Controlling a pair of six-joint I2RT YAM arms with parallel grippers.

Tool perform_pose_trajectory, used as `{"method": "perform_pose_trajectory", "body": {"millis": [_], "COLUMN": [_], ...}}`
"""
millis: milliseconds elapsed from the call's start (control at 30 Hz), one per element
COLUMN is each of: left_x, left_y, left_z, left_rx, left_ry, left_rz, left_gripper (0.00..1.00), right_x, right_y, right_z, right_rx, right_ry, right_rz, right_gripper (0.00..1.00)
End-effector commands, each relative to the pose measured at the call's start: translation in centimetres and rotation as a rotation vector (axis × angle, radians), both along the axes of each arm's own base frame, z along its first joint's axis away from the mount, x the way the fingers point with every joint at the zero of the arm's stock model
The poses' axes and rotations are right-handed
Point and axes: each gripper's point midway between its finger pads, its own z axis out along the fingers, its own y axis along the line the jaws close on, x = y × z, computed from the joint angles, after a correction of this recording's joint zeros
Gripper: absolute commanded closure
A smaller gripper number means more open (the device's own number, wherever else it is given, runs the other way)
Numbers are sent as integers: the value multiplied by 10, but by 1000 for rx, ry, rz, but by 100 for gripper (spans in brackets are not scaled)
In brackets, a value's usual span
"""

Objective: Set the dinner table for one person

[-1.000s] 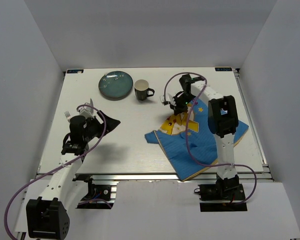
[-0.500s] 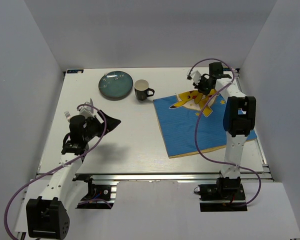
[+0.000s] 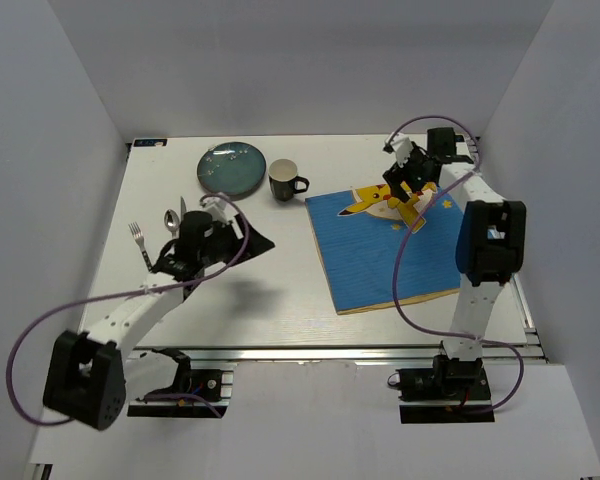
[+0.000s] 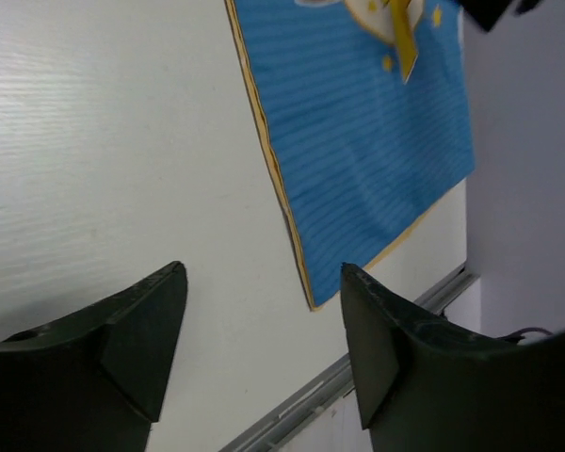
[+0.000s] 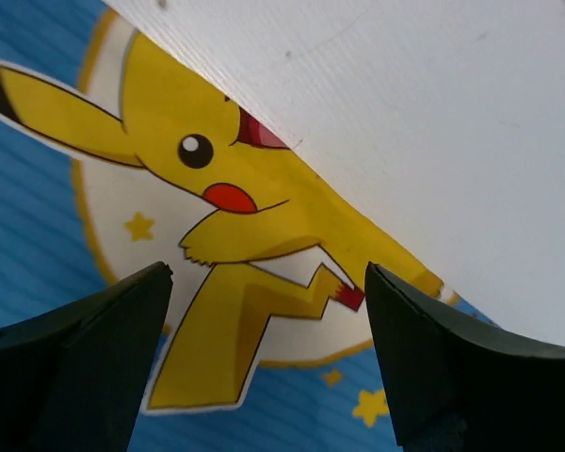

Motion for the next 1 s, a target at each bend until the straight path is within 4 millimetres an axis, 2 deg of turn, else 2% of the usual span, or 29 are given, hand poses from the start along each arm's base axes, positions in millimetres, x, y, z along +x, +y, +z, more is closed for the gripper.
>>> {"method": "perform_pose_trajectory", "body": {"millis": [0, 33, 67, 100, 133, 167, 200, 233, 267, 300, 333, 367, 467, 533, 567, 600, 700, 800, 867, 967], "left_x": [14, 17, 11, 15, 22, 11, 19, 21, 14, 11, 16, 9, 3, 5, 3, 1, -4, -11, -15, -21], "left_y": [-31, -41, -58, -78, -81, -96, -112, -118, -130, -136, -146, -149, -166, -167, -171, -171, -173, -172, -170, -165], "left_z": [3, -13, -19, -25, -31, -40, -32, -40, -63, -73, -71, -95, -112, -122, -122, -132, -139, -149, -154, -160], "left_rx": [40, 64, 83, 109, 127, 165, 165, 188, 225, 240, 249, 316, 372, 424, 452, 478, 515, 527, 542, 576], "left_ry": [-6, 39, 60, 80, 97, 131, 123, 145, 197, 234, 236, 281, 323, 343, 350, 371, 381, 403, 413, 420], "left_rz": [-16, -30, -70, -93, -82, -120, -122, -109, -126, -117, -114, -116, -130, -103, -104, -105, -96, -101, -103, -105], "left_gripper": [27, 28, 30, 30, 31, 31, 31, 30, 30, 30, 31, 30, 29, 29, 29, 29, 30, 42, 45, 62], "right_x": [-12, -35, -45, -62, -76, -90, -103, -116, -135, -144, -152, -165, -184, -191, -191, -194, -199, -202, -203, -203], "right_y": [12, 12, 8, 15, 19, 21, 24, 29, 30, 31, 32, 31, 29, 28, 18, 17, 13, 11, 10, 9], "right_z": [128, 95, 113, 102, 98, 99, 97, 94, 92, 93, 91, 91, 90, 91, 97, 96, 99, 99, 99, 100], "right_rx": [144, 162, 179, 244, 264, 284, 311, 348, 367, 375, 385, 394, 400, 400, 405, 414, 429, 438, 441, 444], "right_ry": [-322, -259, -299, -221, -166, -119, -75, -29, -20, -25, -24, -35, -31, -38, -66, -62, -72, -75, -76, -78], "right_rz": [37, 11, -34, -48, -26, -17, -16, -28, -29, -31, -36, -52, -80, -87, -117, -130, -157, -173, -175, -175], "right_gripper": [11, 11, 11, 11, 17, 23, 29, 38, 40, 41, 41, 41, 40, 39, 39, 38, 38, 38, 38, 38]}}
